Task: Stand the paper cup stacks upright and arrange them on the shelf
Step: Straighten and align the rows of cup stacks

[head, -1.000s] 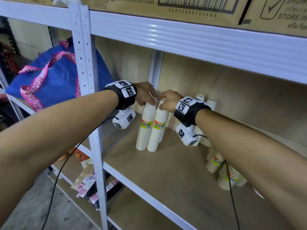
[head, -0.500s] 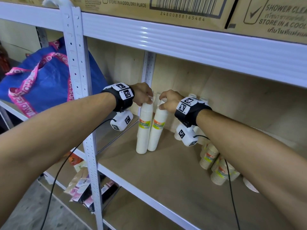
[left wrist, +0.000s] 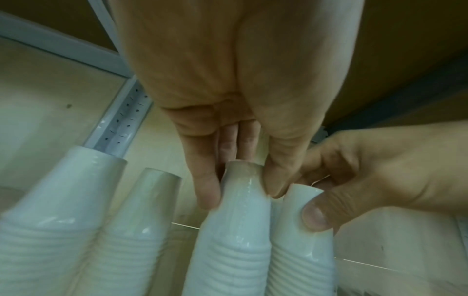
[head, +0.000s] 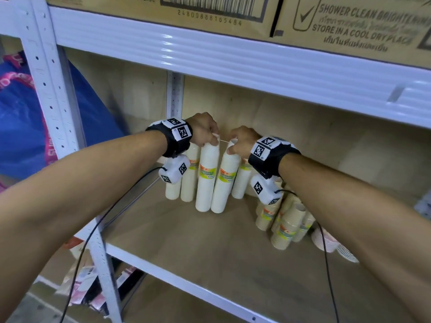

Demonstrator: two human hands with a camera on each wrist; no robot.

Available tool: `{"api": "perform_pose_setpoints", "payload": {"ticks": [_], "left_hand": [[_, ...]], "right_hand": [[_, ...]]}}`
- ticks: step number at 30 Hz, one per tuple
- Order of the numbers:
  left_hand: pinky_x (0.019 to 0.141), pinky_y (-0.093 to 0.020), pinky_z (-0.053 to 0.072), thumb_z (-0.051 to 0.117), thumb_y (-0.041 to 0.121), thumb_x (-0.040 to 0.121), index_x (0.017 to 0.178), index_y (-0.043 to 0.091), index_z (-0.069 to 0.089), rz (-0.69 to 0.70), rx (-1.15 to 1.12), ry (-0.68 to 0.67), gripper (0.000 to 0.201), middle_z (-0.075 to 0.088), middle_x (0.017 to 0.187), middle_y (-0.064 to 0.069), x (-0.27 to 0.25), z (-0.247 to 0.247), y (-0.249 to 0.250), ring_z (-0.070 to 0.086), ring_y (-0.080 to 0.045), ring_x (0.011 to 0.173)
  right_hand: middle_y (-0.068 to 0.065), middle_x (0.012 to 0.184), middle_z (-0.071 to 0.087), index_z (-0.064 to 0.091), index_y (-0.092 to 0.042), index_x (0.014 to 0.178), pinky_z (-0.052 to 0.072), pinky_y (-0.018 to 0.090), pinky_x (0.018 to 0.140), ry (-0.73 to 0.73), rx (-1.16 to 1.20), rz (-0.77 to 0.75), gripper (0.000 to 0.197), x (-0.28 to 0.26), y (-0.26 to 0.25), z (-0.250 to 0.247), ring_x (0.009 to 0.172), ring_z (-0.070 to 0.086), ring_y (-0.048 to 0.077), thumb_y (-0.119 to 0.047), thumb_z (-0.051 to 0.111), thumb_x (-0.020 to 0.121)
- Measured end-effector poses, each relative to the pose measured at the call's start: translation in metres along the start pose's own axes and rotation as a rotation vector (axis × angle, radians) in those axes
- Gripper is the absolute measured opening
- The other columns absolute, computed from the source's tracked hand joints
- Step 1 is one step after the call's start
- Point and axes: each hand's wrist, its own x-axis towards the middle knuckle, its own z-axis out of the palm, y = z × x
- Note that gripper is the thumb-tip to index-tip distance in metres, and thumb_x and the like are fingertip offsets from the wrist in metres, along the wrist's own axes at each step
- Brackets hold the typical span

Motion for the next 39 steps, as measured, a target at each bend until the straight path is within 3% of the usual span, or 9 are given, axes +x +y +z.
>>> {"api": "perform_pose_setpoints", "payload": {"ticks": [5, 10, 14, 17, 21, 28, 33, 39], "left_hand": [[0.071, -0.028, 0.057, 0.073, 0.019, 0.083, 0.110, 0.011, 0.071, 0.083, 0.043, 0.026, 0.029, 0.069, 0.104, -0.004, 0.017, 0.013, 0.016, 0.063, -0.017, 0.080], [0.078, -0.027, 0.049, 0.072, 0.024, 0.083, 0.116, 0.016, 0.068, 0.140, 0.112, 0.047, 0.035, 0.066, 0.114, -0.001, 0.033, 0.023, 0.025, 0.061, -0.018, 0.099], [0.082, -0.031, 0.052, 0.072, 0.021, 0.083, 0.116, 0.014, 0.069, 0.167, 0.122, 0.046, 0.034, 0.067, 0.116, -0.004, 0.044, 0.029, 0.028, 0.060, -0.019, 0.099], [0.085, -0.031, 0.052, 0.071, 0.020, 0.084, 0.117, 0.013, 0.069, 0.174, 0.103, 0.045, 0.034, 0.065, 0.119, -0.004, 0.050, 0.034, 0.029, 0.060, -0.021, 0.105], [0.078, -0.027, 0.046, 0.070, 0.019, 0.085, 0.118, 0.012, 0.068, 0.182, 0.092, 0.038, 0.034, 0.064, 0.120, -0.003, 0.058, 0.038, 0.027, 0.059, -0.020, 0.105], [0.079, -0.024, 0.043, 0.070, 0.019, 0.085, 0.119, 0.012, 0.067, 0.188, 0.075, 0.023, 0.035, 0.061, 0.127, -0.003, 0.072, 0.046, 0.024, 0.058, -0.020, 0.108], [0.074, -0.024, 0.041, 0.070, 0.022, 0.085, 0.117, 0.015, 0.068, 0.170, 0.061, 0.028, 0.033, 0.062, 0.123, -0.004, 0.083, 0.052, 0.020, 0.056, -0.016, 0.099], [0.076, -0.025, 0.039, 0.071, 0.028, 0.085, 0.125, 0.016, 0.064, 0.172, 0.091, 0.021, 0.042, 0.057, 0.130, -0.003, 0.090, 0.052, 0.017, 0.056, -0.019, 0.110]], "right_hand": [[0.007, 0.131, 0.056, 0.059, -0.010, 0.127, 0.044, 0.025, 0.085, 0.010, -0.016, 0.060, 0.047, 0.003, 0.019, -0.005, 0.117, 0.056, 0.024, -0.020, 0.073, 0.083], [0.009, 0.128, 0.059, 0.060, -0.009, 0.123, 0.046, 0.026, 0.084, 0.029, -0.009, 0.091, 0.044, 0.009, 0.034, -0.005, 0.115, 0.059, 0.024, -0.017, 0.073, 0.082], [0.012, 0.123, 0.064, 0.064, -0.008, 0.119, 0.053, 0.035, 0.092, 0.025, 0.013, 0.111, 0.041, 0.016, 0.041, -0.004, 0.111, 0.062, 0.026, -0.014, 0.074, 0.080], [0.011, 0.122, 0.063, 0.063, -0.006, 0.119, 0.053, 0.033, 0.090, 0.023, 0.003, 0.119, 0.040, 0.019, 0.046, -0.003, 0.109, 0.062, 0.026, -0.015, 0.073, 0.081], [0.010, 0.124, 0.061, 0.059, -0.008, 0.123, 0.051, 0.032, 0.090, 0.027, 0.000, 0.119, 0.043, 0.023, 0.050, -0.002, 0.112, 0.060, 0.026, -0.013, 0.072, 0.083], [0.011, 0.125, 0.060, 0.057, -0.009, 0.125, 0.049, 0.032, 0.089, 0.040, 0.022, 0.103, 0.041, 0.026, 0.055, -0.002, 0.113, 0.059, 0.027, -0.011, 0.068, 0.085], [0.008, 0.122, 0.061, 0.061, -0.011, 0.120, 0.046, 0.028, 0.082, 0.064, 0.041, 0.102, 0.037, 0.032, 0.059, 0.001, 0.111, 0.060, 0.025, -0.010, 0.068, 0.084], [0.006, 0.117, 0.063, 0.063, -0.013, 0.116, 0.048, 0.027, 0.079, 0.094, 0.016, 0.112, 0.032, 0.042, 0.061, 0.001, 0.106, 0.062, 0.025, -0.015, 0.067, 0.084]]}}
